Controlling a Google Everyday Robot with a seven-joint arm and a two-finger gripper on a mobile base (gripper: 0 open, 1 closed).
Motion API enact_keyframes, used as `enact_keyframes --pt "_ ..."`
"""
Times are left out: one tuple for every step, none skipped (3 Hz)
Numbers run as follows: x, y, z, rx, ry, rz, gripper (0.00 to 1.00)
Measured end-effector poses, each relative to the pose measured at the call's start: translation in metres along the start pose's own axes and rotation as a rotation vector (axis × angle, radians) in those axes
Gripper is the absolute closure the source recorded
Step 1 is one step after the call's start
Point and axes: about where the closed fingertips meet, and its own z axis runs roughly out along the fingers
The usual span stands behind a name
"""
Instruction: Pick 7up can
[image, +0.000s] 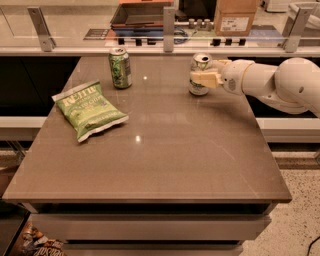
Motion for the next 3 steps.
enact_keyframes --pt "-0.009 0.001 -0.004 -0.028 -0.009 0.009 1.00" --pt "-0.032 0.000 -0.013 -0.049 -0.013 -0.008 1.00" --pt "-0.062 0.000 -0.023 -0.053 -0.003 -0.049 1.00"
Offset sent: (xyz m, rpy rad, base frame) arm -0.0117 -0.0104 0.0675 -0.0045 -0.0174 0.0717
